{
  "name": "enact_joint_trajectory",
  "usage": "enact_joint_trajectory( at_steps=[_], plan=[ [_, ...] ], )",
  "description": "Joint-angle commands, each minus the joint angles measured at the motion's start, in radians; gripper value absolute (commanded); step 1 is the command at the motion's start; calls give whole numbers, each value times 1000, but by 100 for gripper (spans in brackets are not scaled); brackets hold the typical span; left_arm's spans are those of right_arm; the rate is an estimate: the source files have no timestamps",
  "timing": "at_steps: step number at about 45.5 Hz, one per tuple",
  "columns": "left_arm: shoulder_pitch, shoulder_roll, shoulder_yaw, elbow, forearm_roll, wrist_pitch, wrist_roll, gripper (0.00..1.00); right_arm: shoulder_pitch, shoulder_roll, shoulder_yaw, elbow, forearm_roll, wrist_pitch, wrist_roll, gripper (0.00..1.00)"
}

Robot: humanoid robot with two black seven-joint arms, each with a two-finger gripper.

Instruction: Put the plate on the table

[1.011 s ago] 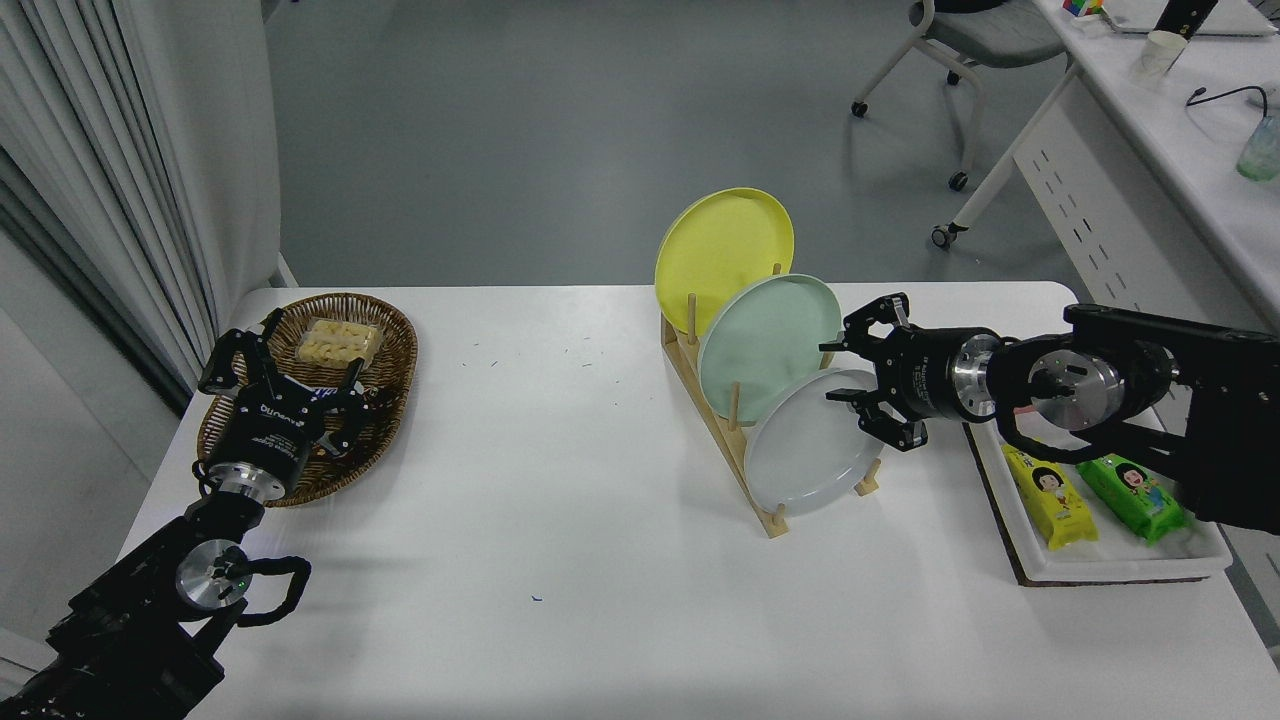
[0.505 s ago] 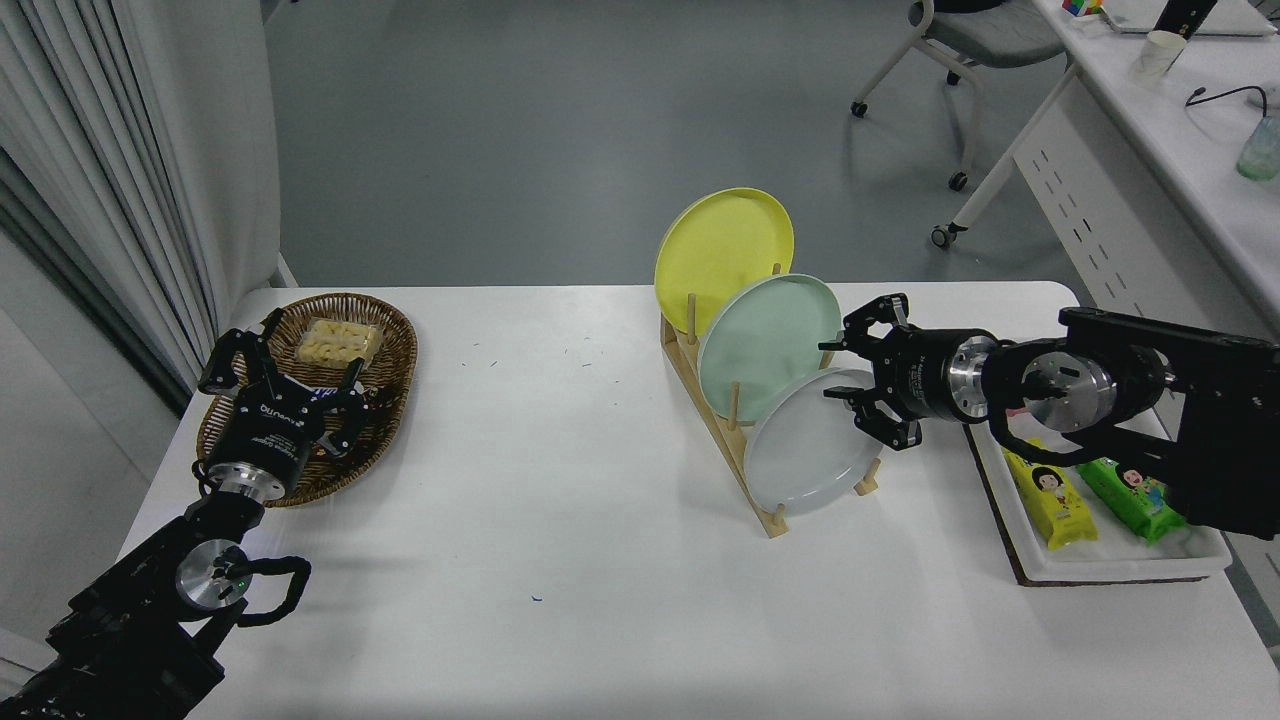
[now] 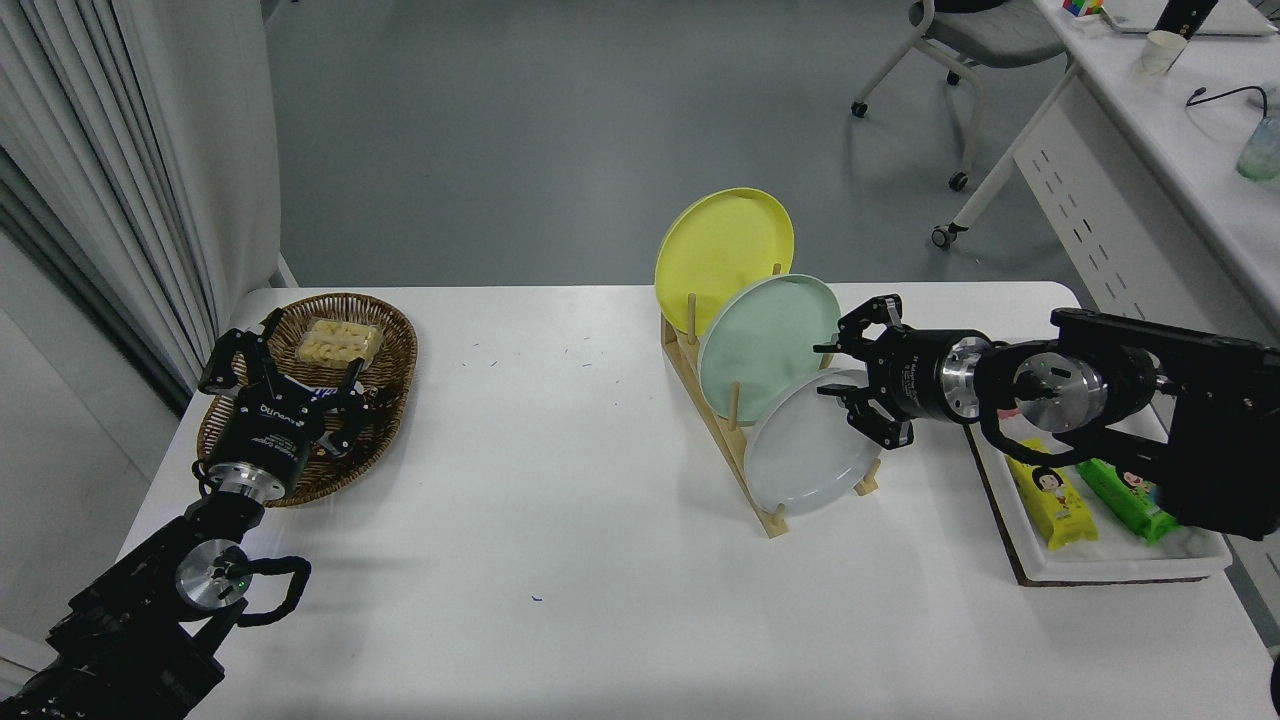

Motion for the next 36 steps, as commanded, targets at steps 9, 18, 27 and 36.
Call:
enact_joint_trajectory(
  at_steps=[9,18,27,36],
  plan=[
    [0,0,0,0,1,0,0,98,0,2,2,0,5,4,-1,35],
    [0,0,0,0,1,0,0,98,6,2,0,2,7,10,-3,32],
    [0,0,0,0,-1,0,0,98,7,2,2,2,7,13,-4,29],
    [0,0,0,0,-1,0,0,98,4,2,0,0,5,10,-17,28]
  ],
)
